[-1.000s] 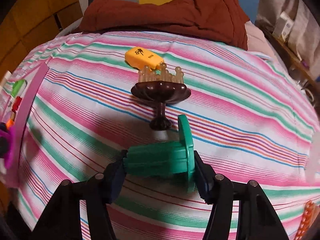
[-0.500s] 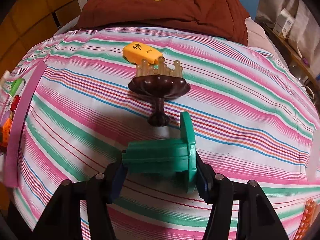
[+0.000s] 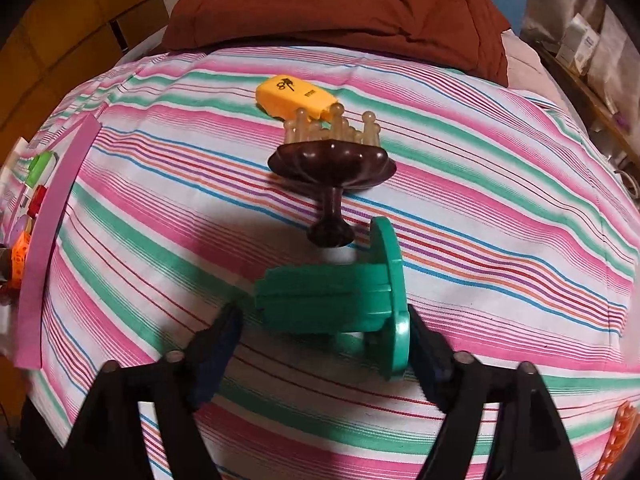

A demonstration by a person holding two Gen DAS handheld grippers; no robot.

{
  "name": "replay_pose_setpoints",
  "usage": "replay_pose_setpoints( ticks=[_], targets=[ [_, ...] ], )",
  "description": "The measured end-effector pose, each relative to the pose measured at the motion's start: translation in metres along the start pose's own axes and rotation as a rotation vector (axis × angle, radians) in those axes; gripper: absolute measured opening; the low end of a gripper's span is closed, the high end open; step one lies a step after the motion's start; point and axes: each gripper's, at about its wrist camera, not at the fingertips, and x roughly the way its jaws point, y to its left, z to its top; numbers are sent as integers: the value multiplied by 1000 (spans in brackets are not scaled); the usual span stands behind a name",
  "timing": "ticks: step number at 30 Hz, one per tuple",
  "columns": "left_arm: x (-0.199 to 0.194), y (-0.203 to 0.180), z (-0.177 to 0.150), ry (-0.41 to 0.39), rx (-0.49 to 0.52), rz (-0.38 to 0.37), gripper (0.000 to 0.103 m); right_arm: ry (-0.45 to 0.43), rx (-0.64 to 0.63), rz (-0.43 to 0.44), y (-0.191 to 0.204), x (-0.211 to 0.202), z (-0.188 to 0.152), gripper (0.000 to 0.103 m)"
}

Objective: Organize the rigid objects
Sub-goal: 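Carry the purple toy toward the tray with the left gripper while the right gripper grasps the green spool, then lower the purple toy into the tray and open the left gripper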

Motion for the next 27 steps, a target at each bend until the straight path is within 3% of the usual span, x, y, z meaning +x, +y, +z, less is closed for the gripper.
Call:
replay_pose_setpoints(
  ticks=[4,8,13,18,22,25,27],
  targets=[
    [-3,11,-3,5,-19,1,32,-12,18,30,-5,-5,-2,90],
    [-10,28,-8,1,-40,27,32,-89,82,92,-18,-23,-2,95],
    [-22,50,-13,-1,-75,55,32,-117,128,133,-27,-32,-1,96],
    [-35,74,-17,-7,-114,81,32,-119,145,114,-30,-29,5,96],
    [-44,93,-22,-4,-140,112,32,-113,24,10,-10,-20,8,96],
    [-50,106,-28,3,-161,130,32,-111,-45,-68,2,-14,8,89],
    [-53,114,-32,9,-178,141,32,-101,-63,-114,6,-8,10,71]
  ],
)
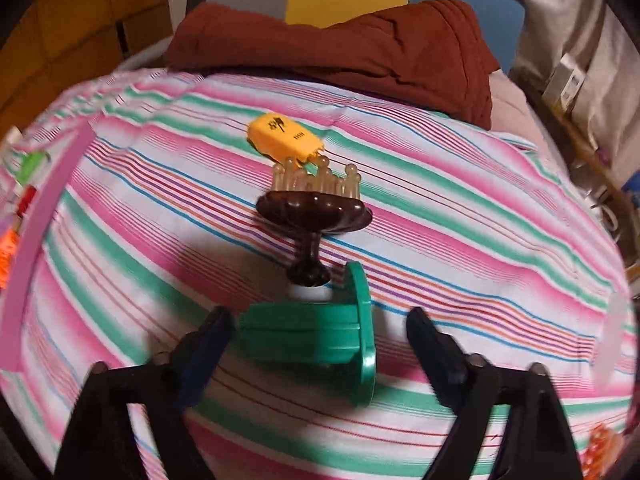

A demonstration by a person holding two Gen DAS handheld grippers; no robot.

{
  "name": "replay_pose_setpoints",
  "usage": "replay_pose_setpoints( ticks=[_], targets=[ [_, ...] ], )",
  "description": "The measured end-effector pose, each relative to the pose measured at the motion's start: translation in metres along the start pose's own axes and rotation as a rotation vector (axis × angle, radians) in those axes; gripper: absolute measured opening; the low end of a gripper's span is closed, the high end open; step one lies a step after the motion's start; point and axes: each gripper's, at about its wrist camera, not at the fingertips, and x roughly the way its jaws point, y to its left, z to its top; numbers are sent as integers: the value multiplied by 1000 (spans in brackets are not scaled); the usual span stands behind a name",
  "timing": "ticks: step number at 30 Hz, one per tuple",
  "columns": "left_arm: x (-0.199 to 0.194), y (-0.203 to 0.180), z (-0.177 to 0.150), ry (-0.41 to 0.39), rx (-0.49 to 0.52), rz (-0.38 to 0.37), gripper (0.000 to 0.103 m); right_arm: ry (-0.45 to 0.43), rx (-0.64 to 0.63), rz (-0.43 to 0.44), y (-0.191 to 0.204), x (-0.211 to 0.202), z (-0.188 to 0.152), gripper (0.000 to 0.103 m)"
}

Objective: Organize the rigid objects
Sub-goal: 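Lower the purple toy into the tray and open the left gripper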

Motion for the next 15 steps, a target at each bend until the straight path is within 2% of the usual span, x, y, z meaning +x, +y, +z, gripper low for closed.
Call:
replay_pose_setpoints(
  ticks=[1,5,9,13,15],
  targets=[
    [-1,5,-1,5,-14,-3,32,6,4,5,-2,0,0,59],
    [-4,17,-5,15,-56,-24,32,8,-9,33,-1,-4,-1,60],
    [8,19,2,56,-118,-105,32,14,-15,46,4,-6,-4,60],
    [28,9,26,66,-135,-151,32,23,19,63,0,-6,-6,60],
    [45,1,44,61,-129,-134,32,24,16,60,0,-5,-7,60]
  ],
)
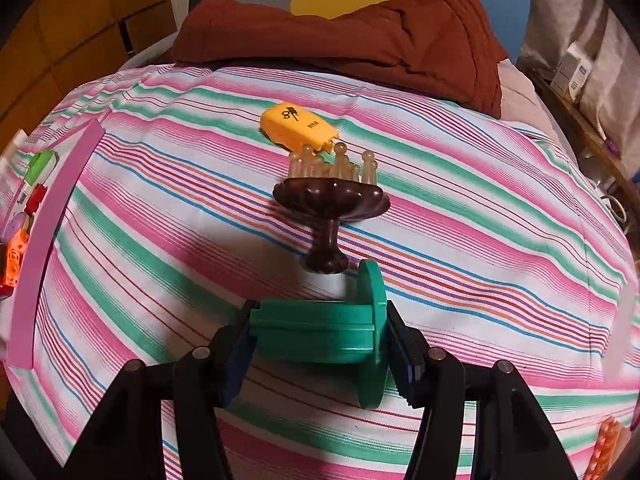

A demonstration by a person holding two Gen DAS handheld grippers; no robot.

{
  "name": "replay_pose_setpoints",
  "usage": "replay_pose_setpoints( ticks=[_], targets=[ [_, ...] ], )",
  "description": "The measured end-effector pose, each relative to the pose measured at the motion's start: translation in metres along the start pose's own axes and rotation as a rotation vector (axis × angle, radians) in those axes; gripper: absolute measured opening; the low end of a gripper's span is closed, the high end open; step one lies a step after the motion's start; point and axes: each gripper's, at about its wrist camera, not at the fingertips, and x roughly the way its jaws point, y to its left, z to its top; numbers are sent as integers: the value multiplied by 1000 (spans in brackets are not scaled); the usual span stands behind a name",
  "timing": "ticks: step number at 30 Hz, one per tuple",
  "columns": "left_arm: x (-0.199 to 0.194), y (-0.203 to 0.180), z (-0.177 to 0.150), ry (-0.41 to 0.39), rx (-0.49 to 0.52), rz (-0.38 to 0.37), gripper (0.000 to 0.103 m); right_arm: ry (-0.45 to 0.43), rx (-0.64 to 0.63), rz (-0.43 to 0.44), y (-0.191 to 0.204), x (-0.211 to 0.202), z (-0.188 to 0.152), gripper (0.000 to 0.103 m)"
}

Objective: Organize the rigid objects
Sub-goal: 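Lower the purple toy into the tray and open the left gripper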

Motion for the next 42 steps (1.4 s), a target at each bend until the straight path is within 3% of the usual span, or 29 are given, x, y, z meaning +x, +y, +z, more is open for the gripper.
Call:
replay_pose_setpoints(
  ticks=[4,6,11,13,17,25,32,42],
  targets=[
    [34,-8,26,-7,16,59,32,0,-18,-9,3,2,0,60],
    [59,-8,35,29,14,59,32,-1,-22,-9,3,2,1,60],
    [106,2,50,96,0,145,33,-1,-33,-11,4,2,1,60],
    [115,-4,56,94,75,181,33,0,-37,-8,5,2,1,60],
    [120,-3,62,127,68,155,40,0,-37,-5,4,3,2,60],
    [85,0,64,34,47,162,45,5,-38,-5,7,4,1,60],
    [32,-11,38,-68,85,208,45,5,-50,-15,10,5,0,59],
    [-10,-24,-6,-90,150,220,45,3,-57,-16,10,4,-1,60]
  ],
)
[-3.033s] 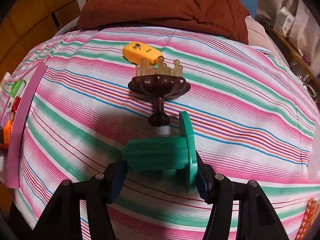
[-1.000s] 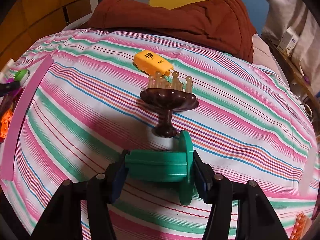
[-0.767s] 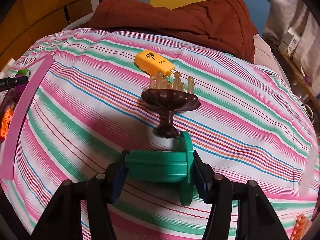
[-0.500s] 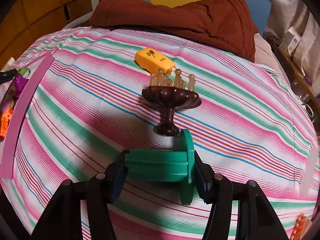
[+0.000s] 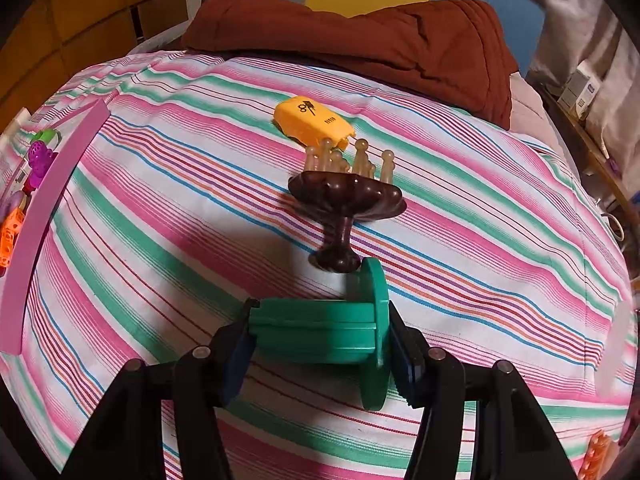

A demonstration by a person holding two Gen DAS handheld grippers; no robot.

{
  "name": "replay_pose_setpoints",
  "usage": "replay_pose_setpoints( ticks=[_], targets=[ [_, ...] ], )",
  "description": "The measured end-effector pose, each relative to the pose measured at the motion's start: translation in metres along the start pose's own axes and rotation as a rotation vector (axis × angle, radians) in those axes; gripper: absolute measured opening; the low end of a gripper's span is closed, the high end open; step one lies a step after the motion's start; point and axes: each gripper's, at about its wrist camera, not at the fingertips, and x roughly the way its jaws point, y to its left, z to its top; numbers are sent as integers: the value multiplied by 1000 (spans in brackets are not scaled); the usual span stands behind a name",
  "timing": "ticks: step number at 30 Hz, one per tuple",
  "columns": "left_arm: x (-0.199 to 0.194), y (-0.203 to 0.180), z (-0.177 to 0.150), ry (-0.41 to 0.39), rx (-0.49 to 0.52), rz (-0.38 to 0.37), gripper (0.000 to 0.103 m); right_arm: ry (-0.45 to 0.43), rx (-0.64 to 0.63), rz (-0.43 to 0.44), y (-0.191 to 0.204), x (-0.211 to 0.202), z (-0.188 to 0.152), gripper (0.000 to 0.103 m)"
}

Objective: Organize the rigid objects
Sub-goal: 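Lower the purple toy into the tray and open the left gripper, then carry the green spool to the tray and release it with the right gripper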

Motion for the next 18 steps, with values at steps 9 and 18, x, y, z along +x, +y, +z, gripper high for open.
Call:
replay_pose_setpoints(
  ticks=[9,18],
  targets=[
    [-14,9,-18,16,-10,-5,45,-5,-7,7,3,-1,-2,60],
    [-23,20,-25,10,-26,-18,45,23,21,10,7,-2,-1,60]
  ],
)
